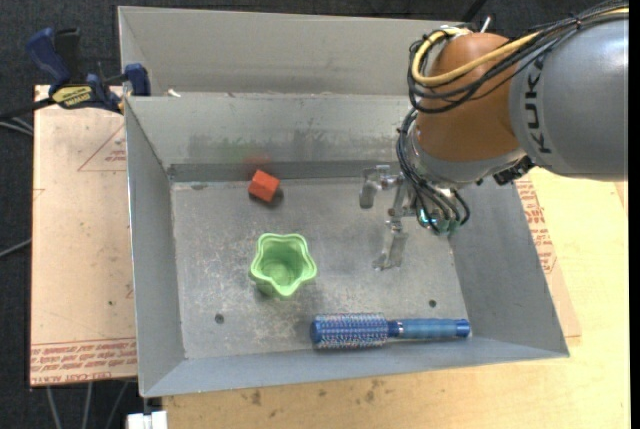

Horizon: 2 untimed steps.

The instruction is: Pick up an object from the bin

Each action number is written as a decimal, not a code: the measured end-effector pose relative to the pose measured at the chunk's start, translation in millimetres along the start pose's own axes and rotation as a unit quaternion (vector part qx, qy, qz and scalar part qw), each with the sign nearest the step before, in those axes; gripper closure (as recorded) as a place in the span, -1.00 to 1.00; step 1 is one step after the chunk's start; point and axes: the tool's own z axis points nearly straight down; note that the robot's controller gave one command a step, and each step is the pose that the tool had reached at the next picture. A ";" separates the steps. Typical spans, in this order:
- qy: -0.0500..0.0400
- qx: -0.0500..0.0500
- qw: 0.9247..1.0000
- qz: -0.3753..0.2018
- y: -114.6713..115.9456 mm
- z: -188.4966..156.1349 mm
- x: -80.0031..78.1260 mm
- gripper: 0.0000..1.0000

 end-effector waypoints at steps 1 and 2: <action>-0.012 0.001 0.992 -0.129 0.4 82.8 69.5 -1.00; -0.005 -0.001 0.994 -0.107 38.2 54.8 96.4 -1.00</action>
Offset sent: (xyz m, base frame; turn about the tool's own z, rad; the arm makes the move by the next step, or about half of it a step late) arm -0.0756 -0.0006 -0.0857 -0.2616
